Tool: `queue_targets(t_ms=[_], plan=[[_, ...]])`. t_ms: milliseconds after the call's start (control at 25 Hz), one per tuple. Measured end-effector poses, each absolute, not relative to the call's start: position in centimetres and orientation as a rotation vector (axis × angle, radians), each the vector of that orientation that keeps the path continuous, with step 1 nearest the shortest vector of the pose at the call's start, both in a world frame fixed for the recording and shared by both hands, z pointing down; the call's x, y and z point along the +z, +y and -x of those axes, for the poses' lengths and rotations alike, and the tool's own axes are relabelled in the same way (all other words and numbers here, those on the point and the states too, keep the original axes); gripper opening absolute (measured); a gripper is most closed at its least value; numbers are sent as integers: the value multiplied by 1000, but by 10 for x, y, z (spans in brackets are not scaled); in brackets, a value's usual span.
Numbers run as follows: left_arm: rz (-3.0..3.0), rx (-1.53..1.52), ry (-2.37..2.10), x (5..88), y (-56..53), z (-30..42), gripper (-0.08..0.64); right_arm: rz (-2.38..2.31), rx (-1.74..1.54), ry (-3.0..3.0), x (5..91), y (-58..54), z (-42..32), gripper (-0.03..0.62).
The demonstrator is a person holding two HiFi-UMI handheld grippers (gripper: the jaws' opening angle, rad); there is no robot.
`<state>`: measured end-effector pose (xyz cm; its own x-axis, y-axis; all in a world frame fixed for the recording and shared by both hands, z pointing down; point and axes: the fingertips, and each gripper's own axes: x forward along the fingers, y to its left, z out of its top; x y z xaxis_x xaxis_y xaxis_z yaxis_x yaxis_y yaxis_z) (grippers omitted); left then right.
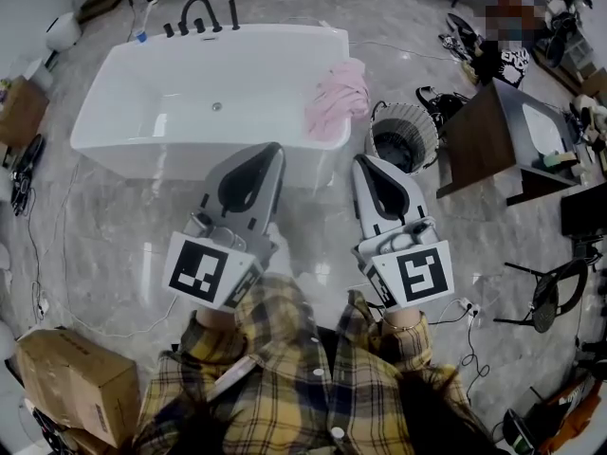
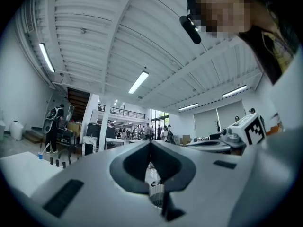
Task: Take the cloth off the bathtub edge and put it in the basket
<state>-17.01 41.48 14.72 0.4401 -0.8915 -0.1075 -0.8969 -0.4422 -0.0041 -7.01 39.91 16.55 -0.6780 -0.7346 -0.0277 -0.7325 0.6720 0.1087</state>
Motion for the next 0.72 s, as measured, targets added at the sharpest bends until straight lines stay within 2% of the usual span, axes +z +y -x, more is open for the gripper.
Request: queue_targets(t_ms=[240, 720], plan=[[2645, 114, 1619, 164, 364, 181, 17, -1251, -156, -2836, 178, 349, 86, 15], [2736, 116, 1483, 151, 172, 207, 17, -1320, -152, -2781, 176, 162, 136, 15]])
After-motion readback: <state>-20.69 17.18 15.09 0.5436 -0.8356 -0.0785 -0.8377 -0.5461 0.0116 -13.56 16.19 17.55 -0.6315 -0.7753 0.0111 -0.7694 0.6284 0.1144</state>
